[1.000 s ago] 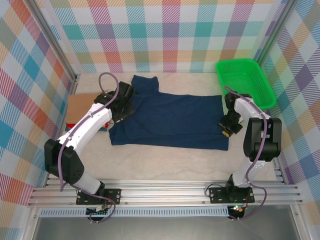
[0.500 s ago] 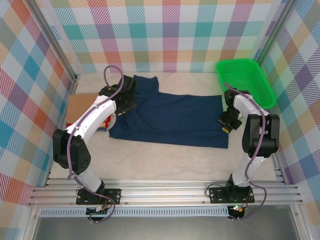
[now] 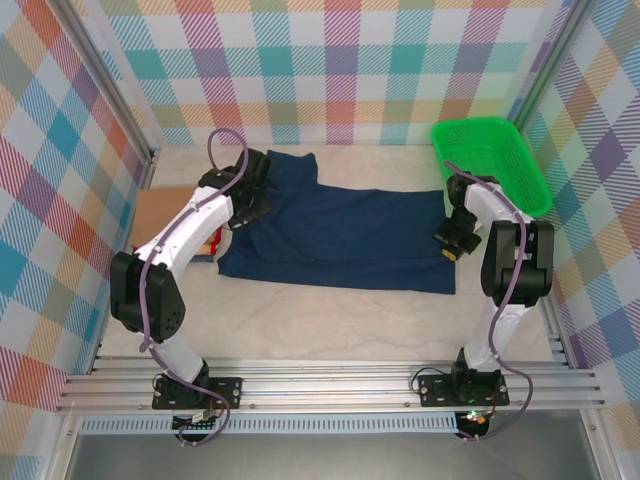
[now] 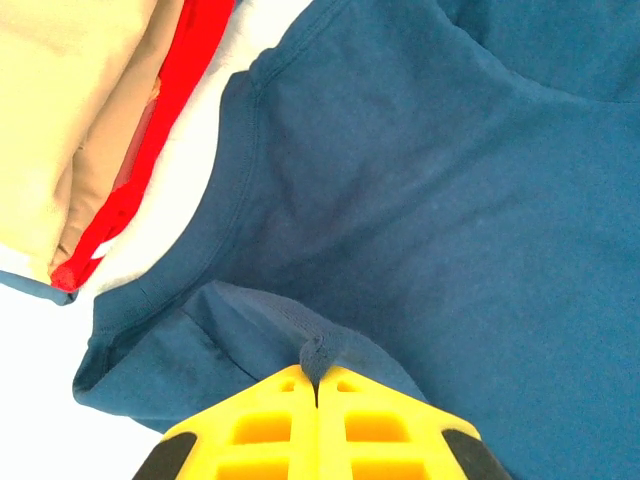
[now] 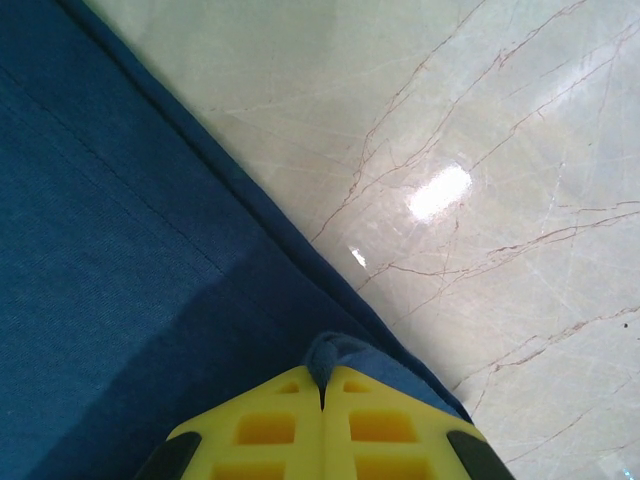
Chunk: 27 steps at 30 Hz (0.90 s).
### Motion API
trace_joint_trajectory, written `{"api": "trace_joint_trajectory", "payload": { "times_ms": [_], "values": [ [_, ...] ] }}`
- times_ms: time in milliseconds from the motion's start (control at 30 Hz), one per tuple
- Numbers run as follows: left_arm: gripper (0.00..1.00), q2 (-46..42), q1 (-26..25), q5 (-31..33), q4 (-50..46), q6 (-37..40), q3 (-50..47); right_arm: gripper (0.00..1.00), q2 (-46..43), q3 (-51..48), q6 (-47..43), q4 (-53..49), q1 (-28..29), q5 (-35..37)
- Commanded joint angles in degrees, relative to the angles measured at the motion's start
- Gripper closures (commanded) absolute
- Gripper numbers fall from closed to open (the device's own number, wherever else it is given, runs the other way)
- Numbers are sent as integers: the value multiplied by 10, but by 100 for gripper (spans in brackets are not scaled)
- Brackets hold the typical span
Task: Fold and stack the t-shirts
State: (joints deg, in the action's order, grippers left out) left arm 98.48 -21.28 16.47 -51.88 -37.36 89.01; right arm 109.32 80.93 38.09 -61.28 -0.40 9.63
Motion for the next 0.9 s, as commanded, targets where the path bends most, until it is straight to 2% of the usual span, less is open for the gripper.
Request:
{"api": "trace_joint_trajectory", "payload": {
  "times_ms": [0, 167, 467, 633, 667, 700, 767, 867],
  "values": [
    [100, 12, 10, 18, 6, 16, 21, 100, 12, 20, -6, -8, 1, 7],
    [100, 20, 13, -2, 19, 22, 34, 100, 23, 33, -6, -11, 2, 9],
    [100, 49, 16, 16, 9, 24, 49, 100, 38, 44, -6, -10, 3, 7],
    [100, 74, 23, -1, 18, 32, 63, 100, 41, 41, -26, 13, 2, -5],
    [100, 85, 25, -9, 17, 34, 72, 98, 42, 43, -30, 13, 3, -6],
    [100, 93, 26, -17, 15, 35, 79, 91, 43, 46, -33, 11, 3, -5],
    [79, 108, 28, -27, 1, 36, 103, 68, 38, 51, -35, 6, 3, -3],
    [62, 105, 28, -30, -7, 30, 118, 51, -6, 40, -37, 16, 5, 0]
  ]
}}
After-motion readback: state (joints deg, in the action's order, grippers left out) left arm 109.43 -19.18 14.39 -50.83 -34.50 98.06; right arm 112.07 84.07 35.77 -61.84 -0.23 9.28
